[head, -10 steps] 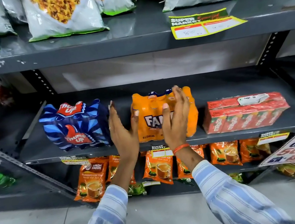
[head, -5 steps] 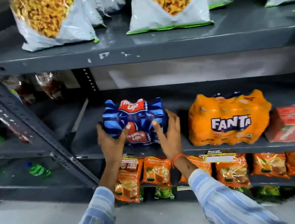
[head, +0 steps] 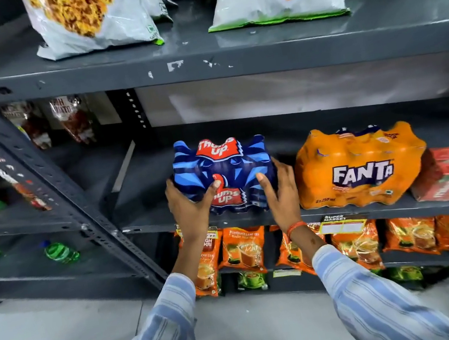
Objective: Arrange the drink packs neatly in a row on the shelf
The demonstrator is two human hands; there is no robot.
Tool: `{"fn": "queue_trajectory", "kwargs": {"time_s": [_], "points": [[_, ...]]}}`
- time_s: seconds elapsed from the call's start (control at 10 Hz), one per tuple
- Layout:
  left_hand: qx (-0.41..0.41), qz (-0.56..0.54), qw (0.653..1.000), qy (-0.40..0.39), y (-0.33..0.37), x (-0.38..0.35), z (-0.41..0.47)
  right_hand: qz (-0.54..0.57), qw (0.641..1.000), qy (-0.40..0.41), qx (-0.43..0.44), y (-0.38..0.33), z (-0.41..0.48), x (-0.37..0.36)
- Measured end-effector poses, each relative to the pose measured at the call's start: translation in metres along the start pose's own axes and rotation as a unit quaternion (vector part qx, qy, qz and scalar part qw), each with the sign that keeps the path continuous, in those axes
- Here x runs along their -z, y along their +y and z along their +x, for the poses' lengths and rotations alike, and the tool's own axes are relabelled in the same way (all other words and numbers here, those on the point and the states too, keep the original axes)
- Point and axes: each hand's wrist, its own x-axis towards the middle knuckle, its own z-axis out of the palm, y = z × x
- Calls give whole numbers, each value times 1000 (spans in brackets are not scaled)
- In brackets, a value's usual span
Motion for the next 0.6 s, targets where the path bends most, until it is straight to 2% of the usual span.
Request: {"fn": "queue_trajectory", "kwargs": {"time_s": [0.4,0.6], "points": [[19,25,999,-9,5,1,-5,-23,1000,-10,-13,-9,-2,5],[33,51,998,-32,16,-3,-13,-81,996,-37,-24,-20,-4,9]]}}
